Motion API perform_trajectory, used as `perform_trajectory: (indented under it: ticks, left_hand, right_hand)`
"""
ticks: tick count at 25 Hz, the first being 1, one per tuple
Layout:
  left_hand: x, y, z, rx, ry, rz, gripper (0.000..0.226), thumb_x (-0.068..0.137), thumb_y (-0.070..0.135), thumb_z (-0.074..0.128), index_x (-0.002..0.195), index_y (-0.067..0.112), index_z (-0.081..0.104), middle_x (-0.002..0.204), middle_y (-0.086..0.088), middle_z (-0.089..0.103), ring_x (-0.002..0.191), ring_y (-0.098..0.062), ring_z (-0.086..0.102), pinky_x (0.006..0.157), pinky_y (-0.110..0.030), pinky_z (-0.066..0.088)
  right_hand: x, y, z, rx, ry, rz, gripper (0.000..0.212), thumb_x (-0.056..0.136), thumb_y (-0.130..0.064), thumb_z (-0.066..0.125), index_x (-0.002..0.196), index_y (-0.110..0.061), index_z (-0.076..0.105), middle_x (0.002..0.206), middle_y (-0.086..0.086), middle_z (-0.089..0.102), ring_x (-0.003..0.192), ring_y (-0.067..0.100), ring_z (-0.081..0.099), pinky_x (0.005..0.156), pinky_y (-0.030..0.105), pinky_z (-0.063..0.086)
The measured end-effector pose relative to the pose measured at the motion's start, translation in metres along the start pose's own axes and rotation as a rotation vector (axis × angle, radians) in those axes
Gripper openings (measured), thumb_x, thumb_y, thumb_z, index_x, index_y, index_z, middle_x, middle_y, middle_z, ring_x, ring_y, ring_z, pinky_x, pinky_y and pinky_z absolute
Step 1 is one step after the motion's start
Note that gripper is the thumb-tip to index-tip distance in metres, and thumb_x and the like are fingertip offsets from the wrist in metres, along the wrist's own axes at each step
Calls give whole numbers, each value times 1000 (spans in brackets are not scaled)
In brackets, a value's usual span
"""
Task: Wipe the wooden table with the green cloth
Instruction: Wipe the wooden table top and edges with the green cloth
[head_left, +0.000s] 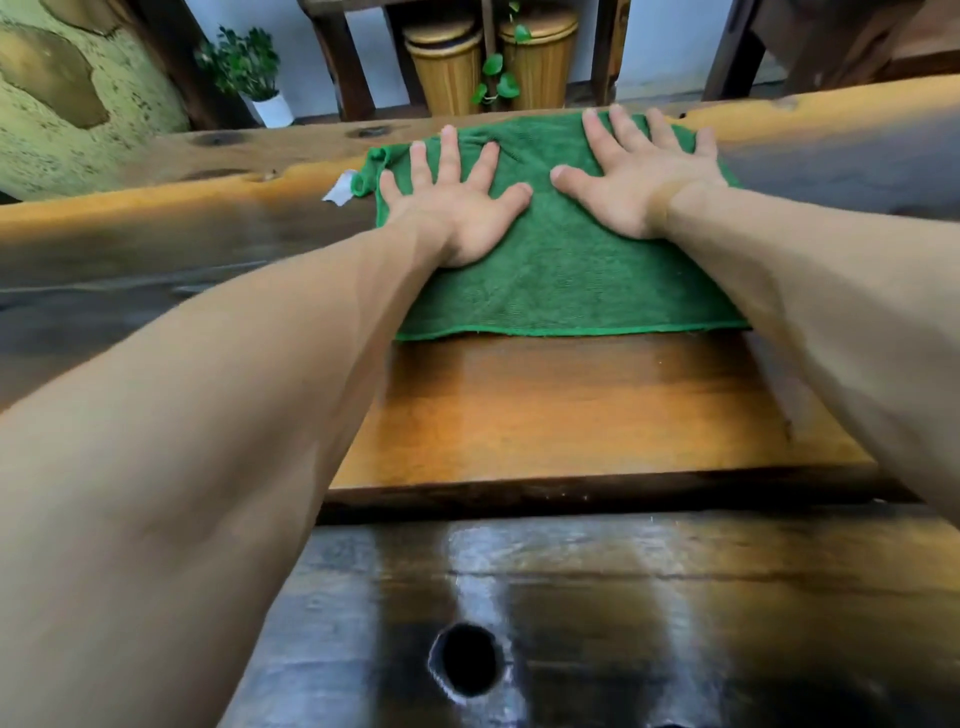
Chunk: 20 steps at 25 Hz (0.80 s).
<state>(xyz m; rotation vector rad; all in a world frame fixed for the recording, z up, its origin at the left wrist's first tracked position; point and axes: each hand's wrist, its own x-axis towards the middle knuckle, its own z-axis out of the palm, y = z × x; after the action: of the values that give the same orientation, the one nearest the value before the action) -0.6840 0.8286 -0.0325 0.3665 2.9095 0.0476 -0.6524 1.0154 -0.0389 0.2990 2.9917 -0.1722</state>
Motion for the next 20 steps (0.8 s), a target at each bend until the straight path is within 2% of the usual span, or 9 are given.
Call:
perform_trajectory:
  ticks: [8, 12, 15, 20]
  left_hand:
    - [20, 6, -2, -28, 29, -45, 74, 93, 75, 16, 159, 45, 1, 168, 1, -17, 154, -31, -14, 120, -61, -8]
    - [9, 17, 2, -50, 45, -126, 71, 95, 73, 15, 159, 45, 2, 169, 0, -14, 154, -33, -11, 119, -63, -7]
    - [-7, 25, 7, -52, 66, -159, 72, 95, 70, 14, 160, 41, 1, 169, -3, -11, 154, -36, -10, 118, -65, -8]
    - [-45, 38, 15, -42, 87, -129, 71, 98, 64, 14, 161, 35, 1, 169, -7, -9, 154, -38, -9, 118, -66, -7]
  right_hand:
    - [22, 4, -1, 15, 53, -15, 81, 88, -79, 13, 158, -39, -2, 167, -6, -10, 152, 25, -13, 118, 63, -5]
    - [11, 4, 4, 22, 211, 18, 80, 91, -74, 19, 159, -33, 11, 168, -3, -4, 153, 28, -6, 118, 63, 5]
    - [1, 2, 2, 16, 136, -19, 79, 94, -71, 16, 160, -28, 9, 168, -3, -1, 153, 26, -4, 118, 64, 3]
    - [-29, 4, 6, -25, 64, -55, 77, 93, -70, 11, 159, -31, 2, 167, -7, -6, 153, 22, -8, 118, 62, -3]
